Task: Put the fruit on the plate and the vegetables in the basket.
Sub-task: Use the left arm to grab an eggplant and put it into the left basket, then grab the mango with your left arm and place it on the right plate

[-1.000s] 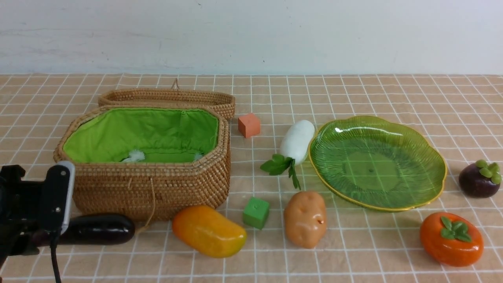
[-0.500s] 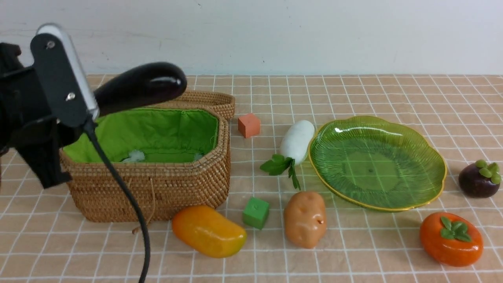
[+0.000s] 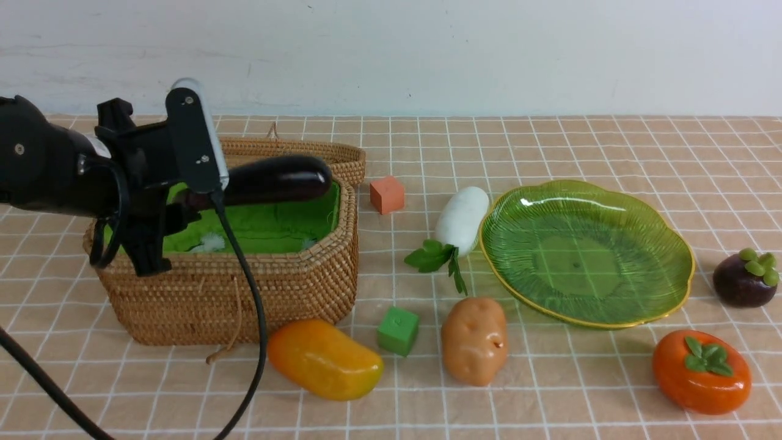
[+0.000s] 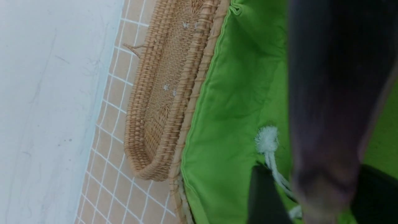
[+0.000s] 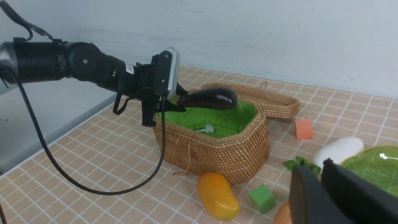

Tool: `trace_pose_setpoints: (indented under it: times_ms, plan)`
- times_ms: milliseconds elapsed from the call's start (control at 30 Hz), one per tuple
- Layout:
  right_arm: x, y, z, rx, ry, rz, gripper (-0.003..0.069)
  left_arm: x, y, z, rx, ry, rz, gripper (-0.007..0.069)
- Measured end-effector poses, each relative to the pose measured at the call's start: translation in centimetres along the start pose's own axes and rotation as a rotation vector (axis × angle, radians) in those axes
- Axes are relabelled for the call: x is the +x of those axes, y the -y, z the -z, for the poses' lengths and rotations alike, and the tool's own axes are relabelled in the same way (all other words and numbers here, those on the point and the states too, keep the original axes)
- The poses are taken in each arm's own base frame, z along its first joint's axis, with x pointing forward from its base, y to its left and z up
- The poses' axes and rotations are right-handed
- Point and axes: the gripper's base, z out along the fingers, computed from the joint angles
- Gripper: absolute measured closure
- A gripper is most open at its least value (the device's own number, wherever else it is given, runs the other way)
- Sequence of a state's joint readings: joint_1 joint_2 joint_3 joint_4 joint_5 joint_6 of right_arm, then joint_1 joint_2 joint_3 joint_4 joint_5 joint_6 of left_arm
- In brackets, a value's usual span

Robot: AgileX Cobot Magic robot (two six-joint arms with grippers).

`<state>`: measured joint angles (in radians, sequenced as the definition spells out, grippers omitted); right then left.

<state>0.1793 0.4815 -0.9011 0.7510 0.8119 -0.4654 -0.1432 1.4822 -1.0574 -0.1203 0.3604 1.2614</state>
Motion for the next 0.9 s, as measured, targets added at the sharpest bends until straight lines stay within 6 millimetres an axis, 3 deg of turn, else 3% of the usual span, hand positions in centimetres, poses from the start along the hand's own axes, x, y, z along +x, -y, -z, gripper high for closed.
trace_pose_setpoints:
  times_ms: [133, 233, 367, 433, 533, 567, 633, 733, 900]
  plan:
    - [0.0, 0.0, 0.0, 0.002, 0.004, 0.0, 0.0571, 0.0, 0.2, 0.9, 0.033, -0.008, -0.003, 0.0078]
    - [0.0, 0.0, 0.0, 0.002, 0.004, 0.0, 0.0571, -0.2, 0.3, 1.9, 0.053, -0.003, 0.06, 0.005]
    - [0.2, -0.1, 0.0, -0.013, -0.025, 0.001, 0.0571, -1.4, 0.8, 4.7, 0.154, 0.069, 0.564, 0.0113]
    - [0.4, -0.4, 0.2, -0.03, -0.059, 0.009, 0.0571, -2.3, 1.3, 6.2, 0.215, 0.11, 0.679, 0.0188]
    - [0.6, -0.8, 0.6, -0.054, -0.131, 0.037, 0.0571, -4.6, 3.9, 7.7, 0.412, 0.124, 0.536, 0.0334]
    - [0.6, -0.9, 0.6, -0.055, -0.135, 0.04, 0.0571, -4.8, 4.1, 7.8, 0.427, 0.125, 0.511, 0.0349]
    - [0.9, -1.1, 1.0, -0.065, -0.197, 0.066, 0.0571, -6.4, 6.7, 8.0, 0.571, 0.101, 0.309, 0.0398]
    - [1.3, -1.2, 1.3, -0.068, -0.262, 0.089, 0.0571, -7.9, 8.8, 7.5, 0.64, 0.065, 0.154, 0.0408]
    - [2.4, -1.1, 1.7, -0.076, -0.392, 0.111, 0.0571, -10.9, 12.5, 4.1, 0.577, -0.02, -0.106, 0.0282]
